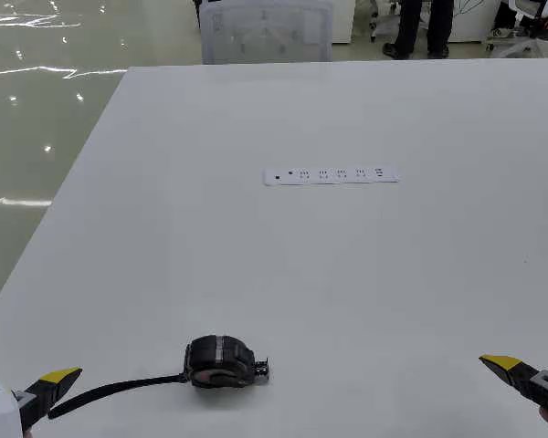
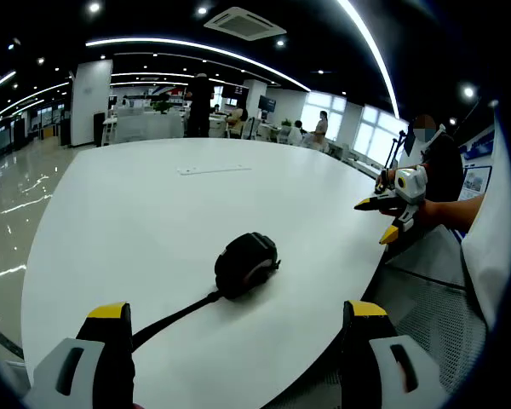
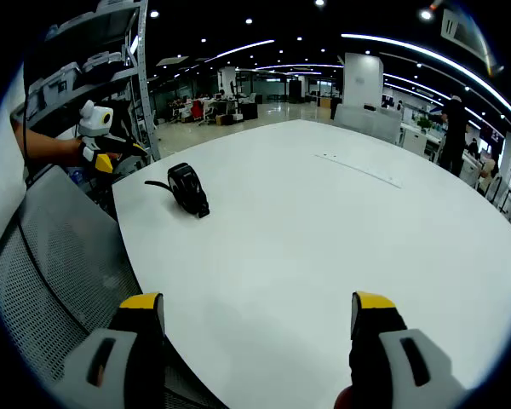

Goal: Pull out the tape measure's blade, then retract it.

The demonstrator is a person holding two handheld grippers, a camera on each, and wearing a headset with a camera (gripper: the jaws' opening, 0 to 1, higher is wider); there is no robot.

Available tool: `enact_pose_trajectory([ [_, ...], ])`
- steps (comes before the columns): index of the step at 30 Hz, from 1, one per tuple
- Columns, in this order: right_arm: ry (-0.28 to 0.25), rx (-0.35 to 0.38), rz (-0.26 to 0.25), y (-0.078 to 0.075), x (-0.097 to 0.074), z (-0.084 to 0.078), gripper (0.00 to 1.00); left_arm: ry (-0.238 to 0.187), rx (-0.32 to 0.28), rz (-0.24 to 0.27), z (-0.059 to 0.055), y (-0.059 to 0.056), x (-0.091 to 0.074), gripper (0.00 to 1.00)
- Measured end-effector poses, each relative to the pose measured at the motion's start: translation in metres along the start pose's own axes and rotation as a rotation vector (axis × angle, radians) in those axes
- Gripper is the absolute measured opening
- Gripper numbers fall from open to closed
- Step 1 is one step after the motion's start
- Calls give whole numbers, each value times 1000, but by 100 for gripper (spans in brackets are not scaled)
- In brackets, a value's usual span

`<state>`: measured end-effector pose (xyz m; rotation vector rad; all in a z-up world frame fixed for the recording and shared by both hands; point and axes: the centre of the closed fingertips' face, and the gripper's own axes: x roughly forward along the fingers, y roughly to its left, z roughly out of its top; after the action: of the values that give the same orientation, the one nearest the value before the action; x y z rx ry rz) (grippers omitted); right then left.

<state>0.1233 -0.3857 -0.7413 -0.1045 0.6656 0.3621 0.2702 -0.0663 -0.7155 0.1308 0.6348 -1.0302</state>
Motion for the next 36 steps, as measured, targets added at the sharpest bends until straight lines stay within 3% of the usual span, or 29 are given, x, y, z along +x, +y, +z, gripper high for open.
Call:
enact_pose_trajectory([
  [31,9,10,-6,-1,1,-4,92,10,-4,-6,-3,1,2,100],
  [36,13,2,13,3,6,-6,91,20,5,-17,-7,2,5,100],
])
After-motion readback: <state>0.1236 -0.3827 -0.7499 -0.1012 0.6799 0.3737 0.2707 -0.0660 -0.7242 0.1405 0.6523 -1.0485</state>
